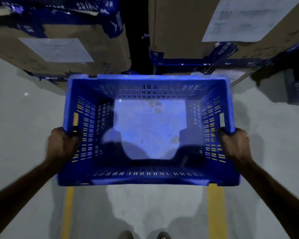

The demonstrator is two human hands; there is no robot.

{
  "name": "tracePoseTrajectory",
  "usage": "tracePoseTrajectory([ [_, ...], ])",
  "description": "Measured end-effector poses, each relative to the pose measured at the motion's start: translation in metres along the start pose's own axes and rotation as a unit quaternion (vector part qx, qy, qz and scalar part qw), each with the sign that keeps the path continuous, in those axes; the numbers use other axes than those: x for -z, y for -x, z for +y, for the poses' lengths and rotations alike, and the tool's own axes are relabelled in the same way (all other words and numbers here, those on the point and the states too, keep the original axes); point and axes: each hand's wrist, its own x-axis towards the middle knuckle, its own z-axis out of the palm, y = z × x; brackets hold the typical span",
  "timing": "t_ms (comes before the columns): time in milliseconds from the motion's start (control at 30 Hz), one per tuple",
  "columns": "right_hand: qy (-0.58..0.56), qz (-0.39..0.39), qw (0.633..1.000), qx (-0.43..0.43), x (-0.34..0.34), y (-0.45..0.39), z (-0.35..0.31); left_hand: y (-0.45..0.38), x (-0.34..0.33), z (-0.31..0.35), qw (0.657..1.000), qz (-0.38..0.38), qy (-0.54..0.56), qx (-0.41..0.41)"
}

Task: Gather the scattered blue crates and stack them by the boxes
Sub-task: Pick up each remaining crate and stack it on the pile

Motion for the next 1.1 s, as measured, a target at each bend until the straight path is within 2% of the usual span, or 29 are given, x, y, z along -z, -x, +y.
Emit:
tracePoseTrajectory([
  [567,0.006,-0.003,1.0,-0.008,0.003,0.005,-0.006,0.001,-0.001,-0.001,1.0,0.001,0.001,0.001],
  [700,0.007,-0.003,1.0,0.005,0.0,-0.001,0.002,-0.006,-0.008,-0.005,1.0,0.029,-0.008,0.003],
  [833,0.003,-0.007,1.0,0.003,0.005,0.005,-0.005,0.0,-0.002,-0.001,1.0,0.011,0.005,0.006],
  [1100,0.017,0.015,1.0,0.017,0.004,0.008,-0.004,0.004,0.0,0.0,1.0,0.021,-0.008,-0.017],
])
